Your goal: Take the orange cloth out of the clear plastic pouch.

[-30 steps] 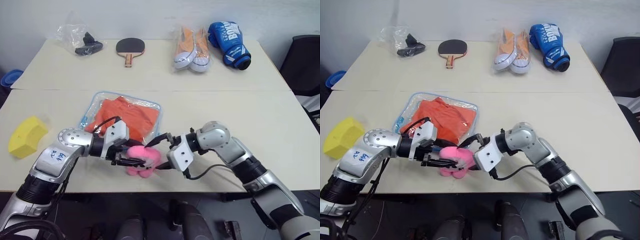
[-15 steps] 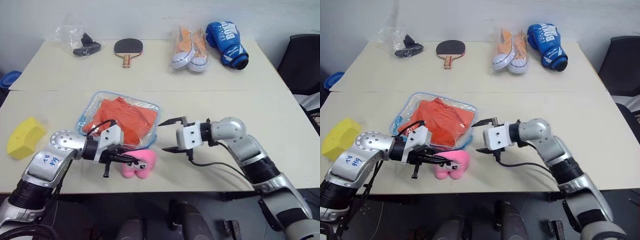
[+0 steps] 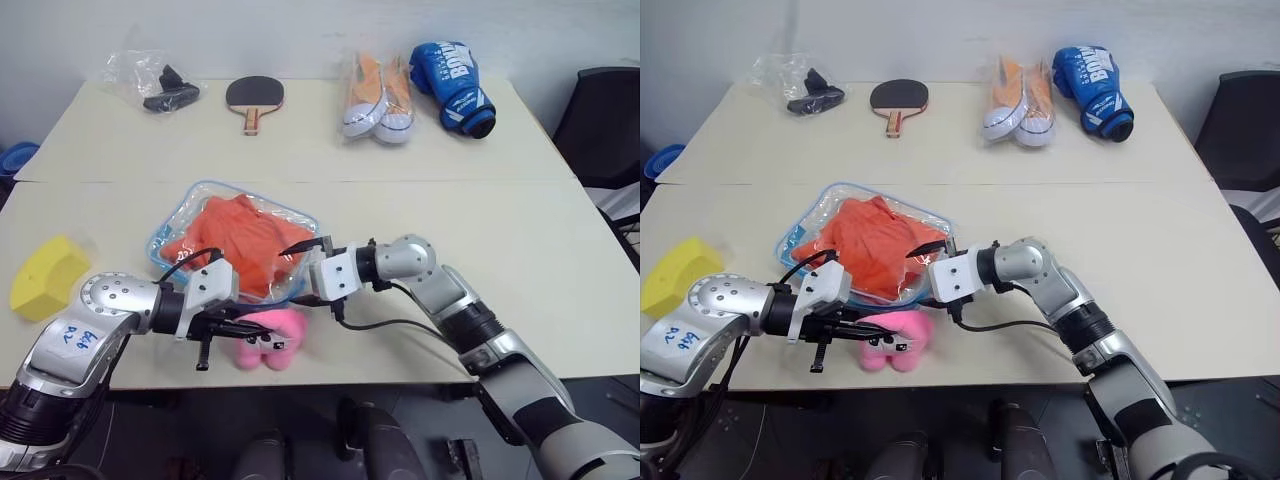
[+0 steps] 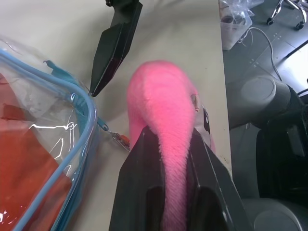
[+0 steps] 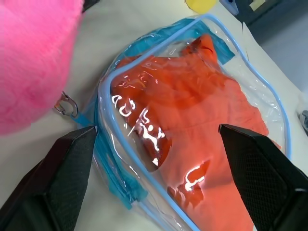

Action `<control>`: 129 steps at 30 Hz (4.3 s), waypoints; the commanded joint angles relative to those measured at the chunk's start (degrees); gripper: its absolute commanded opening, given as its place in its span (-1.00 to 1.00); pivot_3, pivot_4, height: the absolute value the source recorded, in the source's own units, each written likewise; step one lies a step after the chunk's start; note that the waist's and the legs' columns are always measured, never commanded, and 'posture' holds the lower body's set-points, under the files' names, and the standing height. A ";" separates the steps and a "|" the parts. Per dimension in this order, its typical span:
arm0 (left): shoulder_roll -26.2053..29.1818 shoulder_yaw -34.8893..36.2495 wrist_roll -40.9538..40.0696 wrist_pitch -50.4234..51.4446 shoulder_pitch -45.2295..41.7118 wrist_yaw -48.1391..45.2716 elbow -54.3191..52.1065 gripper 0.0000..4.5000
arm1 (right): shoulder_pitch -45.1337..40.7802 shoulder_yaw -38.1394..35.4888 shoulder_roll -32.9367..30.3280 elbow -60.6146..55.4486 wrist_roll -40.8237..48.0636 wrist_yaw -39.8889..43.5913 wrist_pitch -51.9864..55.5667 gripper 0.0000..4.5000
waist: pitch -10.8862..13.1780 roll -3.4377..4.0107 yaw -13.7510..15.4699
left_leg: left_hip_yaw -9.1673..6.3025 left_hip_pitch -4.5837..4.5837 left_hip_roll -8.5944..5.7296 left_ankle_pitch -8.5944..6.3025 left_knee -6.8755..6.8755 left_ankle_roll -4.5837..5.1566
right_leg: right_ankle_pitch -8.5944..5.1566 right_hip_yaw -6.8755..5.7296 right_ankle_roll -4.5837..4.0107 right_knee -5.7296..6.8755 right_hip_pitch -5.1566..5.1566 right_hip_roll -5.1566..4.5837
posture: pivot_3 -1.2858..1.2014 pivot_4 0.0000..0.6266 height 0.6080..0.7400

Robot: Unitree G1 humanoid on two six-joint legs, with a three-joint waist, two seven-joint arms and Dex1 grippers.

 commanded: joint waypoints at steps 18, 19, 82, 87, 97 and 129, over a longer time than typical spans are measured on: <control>0.46 3.14 0.04 -1.27 2.45 2.54 0.03 -0.97 | -0.67 -0.14 -1.96 1.05 0.54 3.11 -4.45 -0.99 | 0.01 0.01 -0.04 | -0.02 0.00 0.01 0.00 0.00 0.00 | -0.01 0.00 -0.01 -0.01 0.00 -0.01 | 0.03 -0.52 1.00; 0.66 4.23 -0.22 -1.30 2.99 2.79 0.37 -0.97 | -0.41 -0.41 -3.40 0.31 0.77 3.83 -5.11 -0.99 | 0.01 0.01 -0.02 | -0.02 0.00 0.01 0.00 -0.01 0.00 | -0.01 0.00 -0.01 -0.02 0.00 -0.01 | 0.03 -0.52 1.00; 8.96 34.29 -19.58 13.74 4.56 5.04 5.33 1.00 | 39.94 -34.03 -35.48 -54.76 42.01 -3.88 46.37 0.99 | 0.00 -0.01 2.33 | 0.01 0.17 0.08 -0.21 -0.17 -0.07 | -0.06 -0.03 -0.10 -0.14 0.07 -0.05 | 0.03 -0.52 1.00; 14.08 18.93 -8.33 1.17 2.40 0.16 -2.73 1.00 | 42.46 -37.10 -36.37 -58.65 48.50 -2.93 52.72 0.99 | 0.08 0.22 2.60 | 0.06 0.16 0.03 -0.21 -0.17 -0.10 | -0.07 -0.01 -0.08 -0.40 0.10 0.00 | 0.03 -0.52 1.00; 3.62 -5.39 20.93 -31.39 -10.64 3.00 13.65 1.00 | 45.32 -39.90 -37.66 -61.17 50.78 -1.47 54.72 0.99 | 0.13 0.23 3.08 | 0.24 0.05 0.05 -0.15 -0.18 -0.09 | -0.10 0.26 -0.13 -0.23 0.16 0.30 | 0.03 -0.52 1.00; -23.75 1.79 2.90 14.10 -16.73 20.67 6.09 -1.00 | 46.95 -35.48 -32.06 -61.53 43.64 -7.72 50.86 0.92 | 0.10 0.08 3.05 | 0.13 -0.12 -0.09 -0.13 0.15 0.26 | 0.17 0.20 0.33 -0.24 0.28 0.07 | 0.03 -0.52 1.00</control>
